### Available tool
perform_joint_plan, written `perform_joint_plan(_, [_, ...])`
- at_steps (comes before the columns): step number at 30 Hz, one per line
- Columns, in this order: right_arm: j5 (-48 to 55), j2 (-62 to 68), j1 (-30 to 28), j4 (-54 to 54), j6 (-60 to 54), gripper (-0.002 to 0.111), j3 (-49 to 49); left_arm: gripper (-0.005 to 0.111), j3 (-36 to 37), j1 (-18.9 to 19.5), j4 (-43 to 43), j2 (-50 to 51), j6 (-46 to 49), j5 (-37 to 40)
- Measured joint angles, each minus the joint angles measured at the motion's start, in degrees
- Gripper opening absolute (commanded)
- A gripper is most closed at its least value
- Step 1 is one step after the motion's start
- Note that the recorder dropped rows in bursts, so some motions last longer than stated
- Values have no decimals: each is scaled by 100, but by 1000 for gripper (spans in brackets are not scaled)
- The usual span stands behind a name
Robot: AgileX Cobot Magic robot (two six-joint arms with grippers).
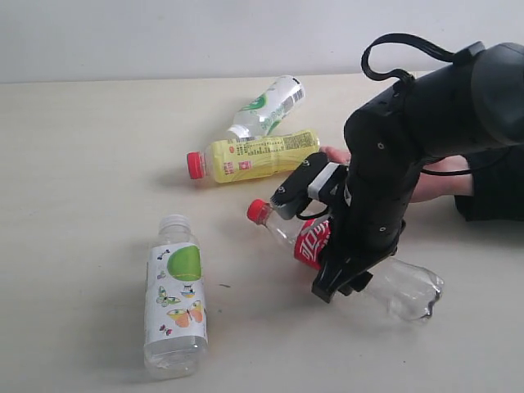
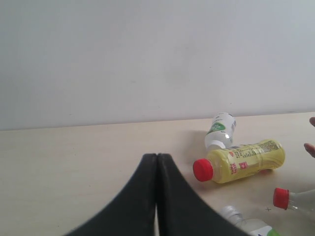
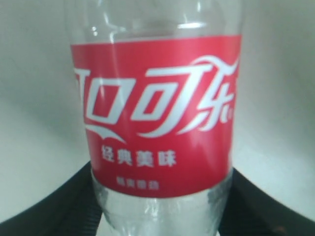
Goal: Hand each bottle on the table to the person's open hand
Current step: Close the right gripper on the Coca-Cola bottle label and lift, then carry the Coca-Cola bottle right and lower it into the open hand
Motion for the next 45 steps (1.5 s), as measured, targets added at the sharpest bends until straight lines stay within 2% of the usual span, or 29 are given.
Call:
perform_joint_plan(8, [784, -651, 0, 50, 90, 0, 0, 0, 0, 0, 0, 0, 0, 0])
perform_joint_plan(18, [1211, -1830, 0, 586, 170, 0, 0, 0, 0, 0, 0, 0, 0, 0])
perform_joint_plan(22, [1396, -2227, 0, 555, 739, 0, 0, 0, 0, 0, 0, 0, 0, 0])
perform_joint_plan(30, [1757, -2419, -38, -316, 2040, 0, -353, 0, 0, 0, 0, 0, 0, 0])
perform_joint_plan(38, [2365, -2109, -873, 245, 2167, 0, -1407, 0, 0, 0, 0, 0, 0, 0])
perform_joint_plan(45, [2473, -1449, -1462, 442, 2193, 0, -1691, 0, 0, 0, 0, 0, 0, 0])
